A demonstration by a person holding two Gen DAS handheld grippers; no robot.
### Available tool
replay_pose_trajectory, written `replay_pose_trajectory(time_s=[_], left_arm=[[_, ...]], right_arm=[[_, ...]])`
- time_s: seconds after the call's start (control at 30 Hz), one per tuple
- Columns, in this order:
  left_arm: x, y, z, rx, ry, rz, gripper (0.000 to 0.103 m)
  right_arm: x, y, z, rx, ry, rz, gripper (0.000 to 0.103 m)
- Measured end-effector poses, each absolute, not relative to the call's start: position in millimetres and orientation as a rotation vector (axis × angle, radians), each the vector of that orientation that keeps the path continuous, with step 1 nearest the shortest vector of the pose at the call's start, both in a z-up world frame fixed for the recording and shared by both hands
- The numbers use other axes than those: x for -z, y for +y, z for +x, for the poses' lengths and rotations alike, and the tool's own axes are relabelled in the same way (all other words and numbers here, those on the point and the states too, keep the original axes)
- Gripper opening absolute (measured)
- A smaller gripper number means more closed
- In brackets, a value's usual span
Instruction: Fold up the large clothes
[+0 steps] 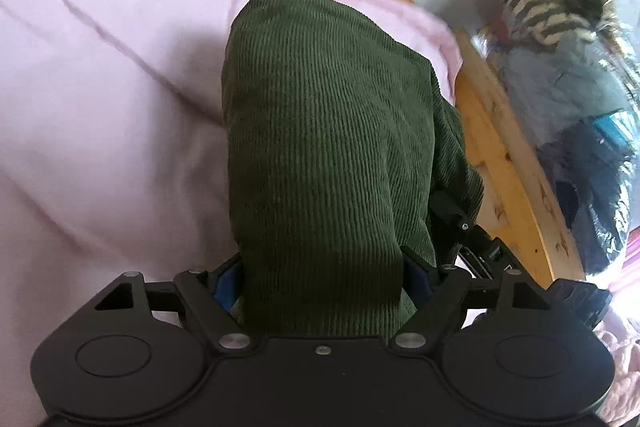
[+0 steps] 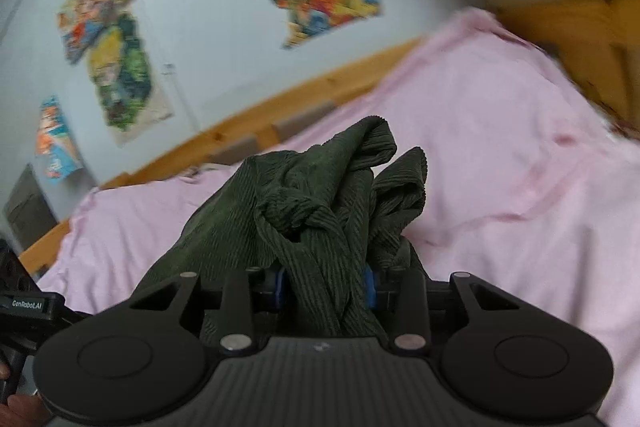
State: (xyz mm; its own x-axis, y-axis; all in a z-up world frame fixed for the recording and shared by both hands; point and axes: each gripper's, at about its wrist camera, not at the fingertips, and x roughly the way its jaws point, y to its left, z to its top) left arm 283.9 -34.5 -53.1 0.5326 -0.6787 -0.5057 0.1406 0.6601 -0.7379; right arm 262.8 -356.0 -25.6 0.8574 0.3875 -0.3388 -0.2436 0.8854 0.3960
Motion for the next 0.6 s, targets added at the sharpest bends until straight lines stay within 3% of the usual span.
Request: replay_pose_trajectory(time_s=[0.23,0.4,0.47,0.6], left_arm=[[16,43,303,0.361,0.793,-0.604,0.080],[35,84,323,0.250,0.831,-0.580,0.080],[59,94,329,0.210,0.862,-0.629,0.082],[74,96,326,0.200,0.788,-0.625,0.087]], right_arm=[[13,-282,312,-0.463,0.445,0.377,0.039],[42,-238,360,-0.480,0.578,0.436,0.041],[55,-226,370,-0.431,0.632,0.381,0.047],[66,-224,374,-0.392,0.631,0.280,0.070]])
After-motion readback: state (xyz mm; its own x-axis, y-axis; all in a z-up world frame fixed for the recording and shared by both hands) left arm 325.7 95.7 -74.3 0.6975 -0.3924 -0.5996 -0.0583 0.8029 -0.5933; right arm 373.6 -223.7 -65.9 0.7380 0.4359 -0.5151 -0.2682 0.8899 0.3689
